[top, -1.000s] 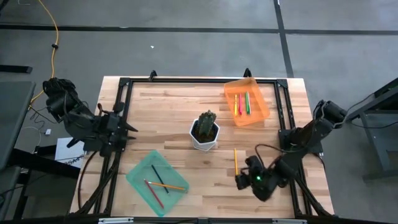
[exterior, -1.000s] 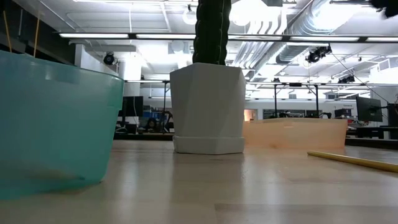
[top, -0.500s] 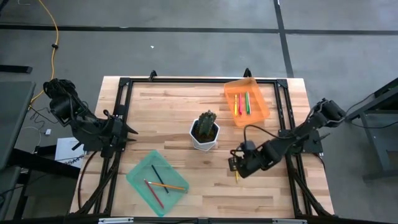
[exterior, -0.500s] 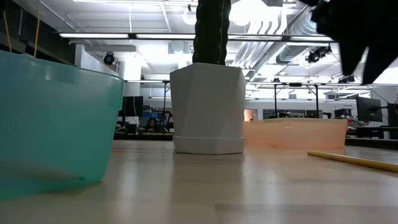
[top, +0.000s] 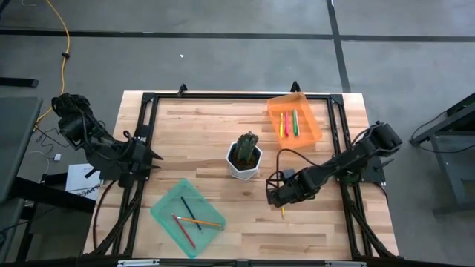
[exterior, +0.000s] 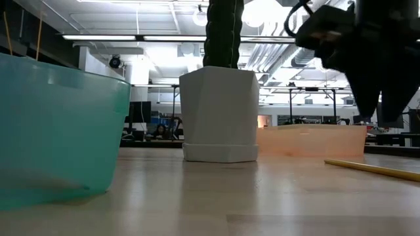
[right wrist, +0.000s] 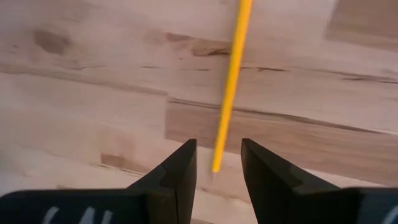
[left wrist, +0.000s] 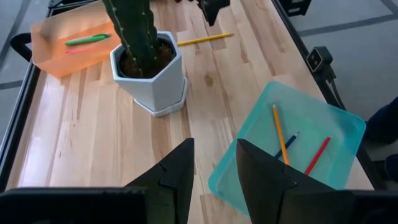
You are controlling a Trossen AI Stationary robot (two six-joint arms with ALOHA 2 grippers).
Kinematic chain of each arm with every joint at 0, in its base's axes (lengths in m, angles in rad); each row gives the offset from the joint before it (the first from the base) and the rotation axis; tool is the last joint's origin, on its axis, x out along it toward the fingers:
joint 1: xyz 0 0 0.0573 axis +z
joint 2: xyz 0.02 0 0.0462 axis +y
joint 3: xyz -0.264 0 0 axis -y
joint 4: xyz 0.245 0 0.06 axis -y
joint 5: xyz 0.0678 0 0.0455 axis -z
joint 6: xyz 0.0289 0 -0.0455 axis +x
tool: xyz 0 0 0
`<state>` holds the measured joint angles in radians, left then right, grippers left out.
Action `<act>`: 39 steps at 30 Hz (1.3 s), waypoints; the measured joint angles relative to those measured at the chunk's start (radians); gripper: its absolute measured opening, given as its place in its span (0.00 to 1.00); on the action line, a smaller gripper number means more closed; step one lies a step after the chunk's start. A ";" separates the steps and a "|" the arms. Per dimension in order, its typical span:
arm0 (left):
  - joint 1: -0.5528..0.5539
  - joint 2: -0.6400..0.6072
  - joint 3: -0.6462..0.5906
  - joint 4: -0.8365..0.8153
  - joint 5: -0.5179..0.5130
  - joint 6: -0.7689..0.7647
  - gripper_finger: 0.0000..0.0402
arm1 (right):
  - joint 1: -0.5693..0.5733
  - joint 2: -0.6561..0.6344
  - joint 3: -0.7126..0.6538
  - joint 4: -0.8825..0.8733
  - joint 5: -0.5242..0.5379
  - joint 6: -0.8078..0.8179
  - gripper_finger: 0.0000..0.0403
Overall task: Sort pens & pencils
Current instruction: Put the yellow pencil into the green bin
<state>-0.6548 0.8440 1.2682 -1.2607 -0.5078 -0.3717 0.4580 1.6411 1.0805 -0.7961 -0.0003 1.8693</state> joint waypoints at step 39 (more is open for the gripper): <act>0.000 -0.024 0.000 -0.024 0.003 0.007 0.27 | 0.000 0.149 -0.001 0.073 -0.110 0.011 0.28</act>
<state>-0.6548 0.8196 1.2682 -1.2846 -0.5049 -0.3649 0.4580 1.7901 1.0798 -0.7233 -0.1102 1.8806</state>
